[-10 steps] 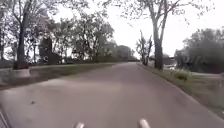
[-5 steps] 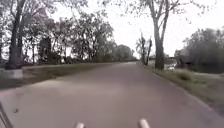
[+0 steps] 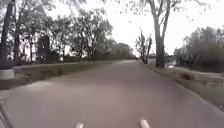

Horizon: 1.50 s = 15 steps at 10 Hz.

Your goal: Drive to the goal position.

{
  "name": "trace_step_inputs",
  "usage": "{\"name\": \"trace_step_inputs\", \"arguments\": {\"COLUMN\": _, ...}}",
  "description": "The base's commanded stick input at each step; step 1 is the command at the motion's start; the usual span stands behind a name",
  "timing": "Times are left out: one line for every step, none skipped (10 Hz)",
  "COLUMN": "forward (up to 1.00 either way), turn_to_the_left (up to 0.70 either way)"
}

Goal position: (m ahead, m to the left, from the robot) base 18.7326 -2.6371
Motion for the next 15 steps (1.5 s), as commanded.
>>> {"name": "trace_step_inputs", "arguments": {"forward": 0.70, "turn_to_the_left": 0.00}}
{"name": "trace_step_inputs", "arguments": {"forward": 0.70, "turn_to_the_left": 0.00}}
{"name": "trace_step_inputs", "arguments": {"forward": 0.70, "turn_to_the_left": 0.00}}
{"name": "trace_step_inputs", "arguments": {"forward": 0.70, "turn_to_the_left": 0.00}}
{"name": "trace_step_inputs", "arguments": {"forward": 0.70, "turn_to_the_left": 0.00}}
{"name": "trace_step_inputs", "arguments": {"forward": 0.70, "turn_to_the_left": 0.00}}
{"name": "trace_step_inputs", "arguments": {"forward": 0.70, "turn_to_the_left": 0.00}}
{"name": "trace_step_inputs", "arguments": {"forward": 0.70, "turn_to_the_left": 0.00}}
{"name": "trace_step_inputs", "arguments": {"forward": 0.70, "turn_to_the_left": 0.00}}
{"name": "trace_step_inputs", "arguments": {"forward": 0.70, "turn_to_the_left": 0.00}}
{"name": "trace_step_inputs", "arguments": {"forward": 0.70, "turn_to_the_left": 0.00}}
{"name": "trace_step_inputs", "arguments": {"forward": 0.70, "turn_to_the_left": 0.00}}
{"name": "trace_step_inputs", "arguments": {"forward": 0.70, "turn_to_the_left": 0.00}}
{"name": "trace_step_inputs", "arguments": {"forward": 0.70, "turn_to_the_left": 0.00}}
{"name": "trace_step_inputs", "arguments": {"forward": 0.70, "turn_to_the_left": 0.00}}
